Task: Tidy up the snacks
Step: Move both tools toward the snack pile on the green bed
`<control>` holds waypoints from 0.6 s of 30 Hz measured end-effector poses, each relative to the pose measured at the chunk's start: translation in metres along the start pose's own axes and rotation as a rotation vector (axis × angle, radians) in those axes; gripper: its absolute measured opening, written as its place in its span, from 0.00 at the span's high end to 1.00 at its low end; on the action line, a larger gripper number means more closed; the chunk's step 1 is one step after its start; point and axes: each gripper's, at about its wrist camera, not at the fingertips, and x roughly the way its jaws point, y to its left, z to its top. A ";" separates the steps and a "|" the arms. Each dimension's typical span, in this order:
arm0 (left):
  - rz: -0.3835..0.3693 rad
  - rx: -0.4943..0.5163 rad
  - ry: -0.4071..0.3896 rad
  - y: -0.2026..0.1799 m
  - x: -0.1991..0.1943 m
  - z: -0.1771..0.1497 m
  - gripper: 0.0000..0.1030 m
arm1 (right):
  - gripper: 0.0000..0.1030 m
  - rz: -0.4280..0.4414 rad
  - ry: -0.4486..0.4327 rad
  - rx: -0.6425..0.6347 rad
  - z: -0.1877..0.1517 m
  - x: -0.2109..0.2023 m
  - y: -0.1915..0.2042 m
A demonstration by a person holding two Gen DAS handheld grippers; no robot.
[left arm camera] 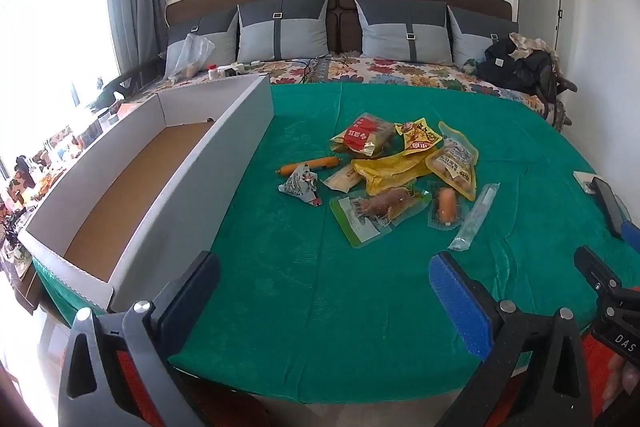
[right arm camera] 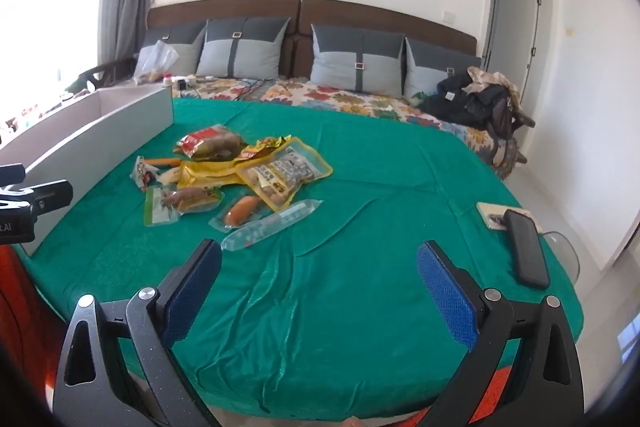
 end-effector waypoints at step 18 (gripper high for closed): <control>-0.024 0.014 0.032 -0.003 0.026 -0.015 0.00 | 0.03 0.034 0.014 0.011 -0.001 0.020 0.012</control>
